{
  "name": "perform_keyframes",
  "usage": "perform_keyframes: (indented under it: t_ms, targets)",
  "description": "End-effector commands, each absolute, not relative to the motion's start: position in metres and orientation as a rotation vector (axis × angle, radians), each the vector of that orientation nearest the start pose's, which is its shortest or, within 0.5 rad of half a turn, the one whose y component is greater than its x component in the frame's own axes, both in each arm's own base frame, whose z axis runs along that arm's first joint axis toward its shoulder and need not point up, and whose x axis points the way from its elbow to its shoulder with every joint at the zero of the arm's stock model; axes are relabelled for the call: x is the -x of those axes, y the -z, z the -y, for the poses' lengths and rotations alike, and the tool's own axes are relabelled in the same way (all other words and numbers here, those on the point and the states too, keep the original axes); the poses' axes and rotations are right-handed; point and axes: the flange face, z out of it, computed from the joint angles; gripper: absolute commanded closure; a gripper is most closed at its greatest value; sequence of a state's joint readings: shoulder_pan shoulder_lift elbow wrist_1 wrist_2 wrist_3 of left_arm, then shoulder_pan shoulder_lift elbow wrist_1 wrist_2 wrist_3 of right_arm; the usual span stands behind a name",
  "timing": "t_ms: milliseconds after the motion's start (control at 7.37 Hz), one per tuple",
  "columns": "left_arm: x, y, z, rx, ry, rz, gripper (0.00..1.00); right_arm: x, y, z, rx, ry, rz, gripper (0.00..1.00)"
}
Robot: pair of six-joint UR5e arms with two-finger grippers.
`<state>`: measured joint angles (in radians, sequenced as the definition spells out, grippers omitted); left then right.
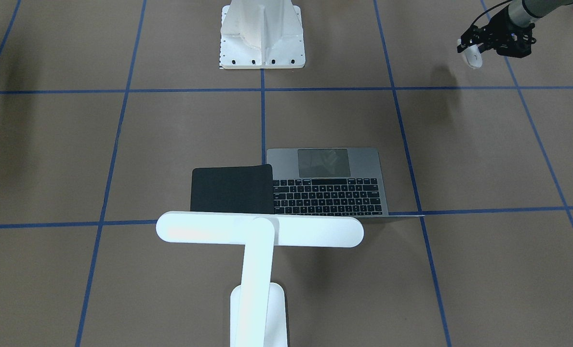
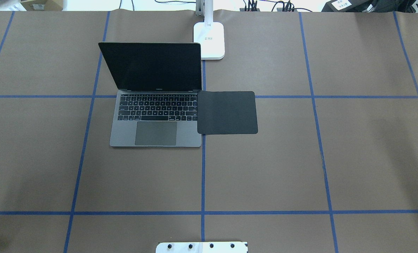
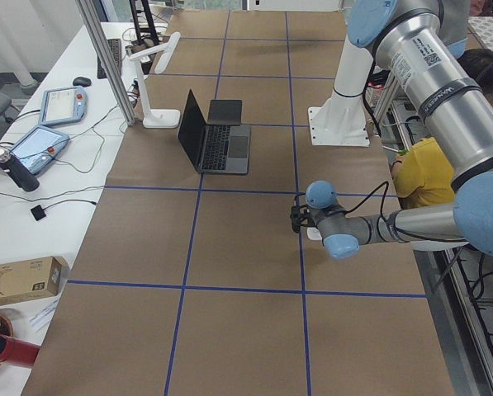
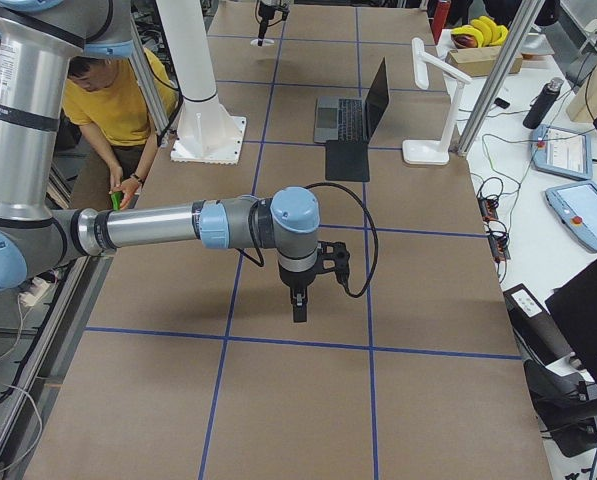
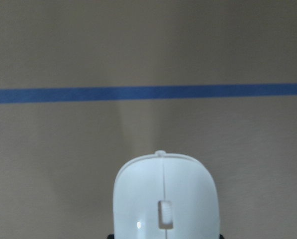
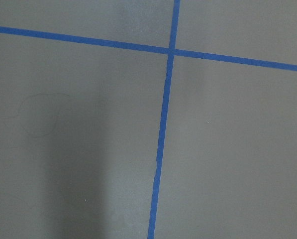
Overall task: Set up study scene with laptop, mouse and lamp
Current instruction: 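Carry the white mouse toward the table with the left gripper, then move the white mouse over the black mouse pad with the left gripper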
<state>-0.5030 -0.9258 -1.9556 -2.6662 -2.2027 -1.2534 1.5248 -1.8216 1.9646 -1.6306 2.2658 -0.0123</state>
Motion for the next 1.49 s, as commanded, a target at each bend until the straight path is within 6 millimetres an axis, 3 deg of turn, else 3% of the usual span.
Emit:
perform_keyframes:
  t_ms: [0, 407, 543, 814, 1085, 1356]
  targets:
    - [-0.211, -0.502, 0.220, 0.197, -0.045, -0.980, 0.55, -0.052, -0.591, 0.390, -0.060, 0.083, 0.696, 0.00]
    - [-0.281, -0.426, 0.274, 0.173, -0.029, -0.988, 0.57, -0.060, -0.596, 0.386, -0.056, 0.068, 0.692, 0.00]
    - [-0.303, -0.392, 0.296, 0.164, -0.020, -0.989, 0.58, -0.064, -0.600, 0.385, -0.055, 0.057, 0.690, 0.00]
    - [-0.355, -0.305, 0.336, 0.143, -0.001, -0.966, 0.59, -0.071, -0.607, 0.383, -0.047, 0.037, 0.690, 0.00]
    - [-0.423, -0.220, 0.391, 0.125, 0.010, -0.918, 0.59, -0.074, -0.607, 0.382, -0.045, 0.026, 0.691, 0.00]
    - [-0.509, -0.164, 0.454, 0.105, 0.010, -0.877, 0.59, -0.075, -0.609, 0.382, -0.042, 0.022, 0.691, 0.00]
